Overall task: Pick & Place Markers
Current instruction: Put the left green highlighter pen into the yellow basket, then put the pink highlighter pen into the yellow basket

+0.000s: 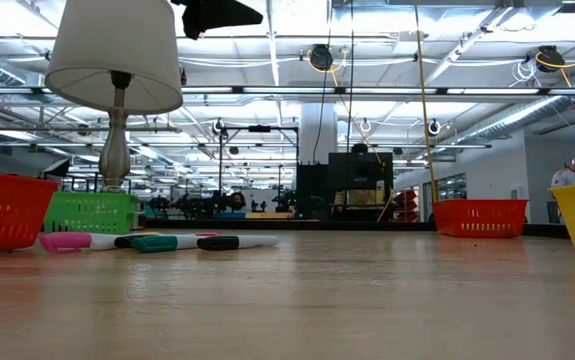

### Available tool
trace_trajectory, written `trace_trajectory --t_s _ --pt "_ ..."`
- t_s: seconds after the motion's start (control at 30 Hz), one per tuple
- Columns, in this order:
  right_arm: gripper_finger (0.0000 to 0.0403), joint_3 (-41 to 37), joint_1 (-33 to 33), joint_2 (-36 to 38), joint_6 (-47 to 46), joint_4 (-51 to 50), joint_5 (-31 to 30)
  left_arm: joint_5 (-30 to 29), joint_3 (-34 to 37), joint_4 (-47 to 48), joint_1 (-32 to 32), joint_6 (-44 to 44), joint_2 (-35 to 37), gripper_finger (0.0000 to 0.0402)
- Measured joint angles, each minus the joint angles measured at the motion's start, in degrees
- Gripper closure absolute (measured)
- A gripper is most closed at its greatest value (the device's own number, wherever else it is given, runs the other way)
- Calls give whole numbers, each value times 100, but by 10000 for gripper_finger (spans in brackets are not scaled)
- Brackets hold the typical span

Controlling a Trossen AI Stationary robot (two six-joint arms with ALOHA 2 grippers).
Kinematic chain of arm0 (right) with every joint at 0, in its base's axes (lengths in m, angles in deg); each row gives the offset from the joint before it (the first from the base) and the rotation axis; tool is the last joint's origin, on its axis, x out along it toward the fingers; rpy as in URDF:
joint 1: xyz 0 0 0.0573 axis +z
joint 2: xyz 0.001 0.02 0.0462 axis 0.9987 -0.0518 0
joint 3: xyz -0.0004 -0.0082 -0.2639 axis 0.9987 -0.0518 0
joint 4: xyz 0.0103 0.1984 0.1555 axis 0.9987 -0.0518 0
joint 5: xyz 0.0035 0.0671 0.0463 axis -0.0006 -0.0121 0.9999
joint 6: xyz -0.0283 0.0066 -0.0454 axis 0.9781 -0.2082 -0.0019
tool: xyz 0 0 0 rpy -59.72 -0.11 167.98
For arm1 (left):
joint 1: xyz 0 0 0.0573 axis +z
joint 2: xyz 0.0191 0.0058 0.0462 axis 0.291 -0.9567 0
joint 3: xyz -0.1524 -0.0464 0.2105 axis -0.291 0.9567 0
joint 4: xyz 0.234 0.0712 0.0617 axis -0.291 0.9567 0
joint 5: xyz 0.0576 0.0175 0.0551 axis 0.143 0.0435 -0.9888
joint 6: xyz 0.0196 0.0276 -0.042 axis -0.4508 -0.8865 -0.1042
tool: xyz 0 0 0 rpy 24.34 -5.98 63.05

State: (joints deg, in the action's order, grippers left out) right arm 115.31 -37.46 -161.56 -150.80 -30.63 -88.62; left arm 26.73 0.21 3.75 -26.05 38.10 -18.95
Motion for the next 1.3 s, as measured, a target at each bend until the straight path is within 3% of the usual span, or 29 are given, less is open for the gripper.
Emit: trace_trajectory --t_s 0.23,0.67,1.03,1.3 --pt "370 -240 -1 0 165 215 181 2 2 0 0 -2 0 148" --pt "276 -243 -7 1 434 326 -83 19 2 70 0 18 -2 124" --pt "266 -243 -254 631 1722 996 -1499 281 11 1978 26 1726 -227 135" --pt "267 -243 -517 1125 4673 2524 -3244 591 9 3315 26 2878 -782 155"
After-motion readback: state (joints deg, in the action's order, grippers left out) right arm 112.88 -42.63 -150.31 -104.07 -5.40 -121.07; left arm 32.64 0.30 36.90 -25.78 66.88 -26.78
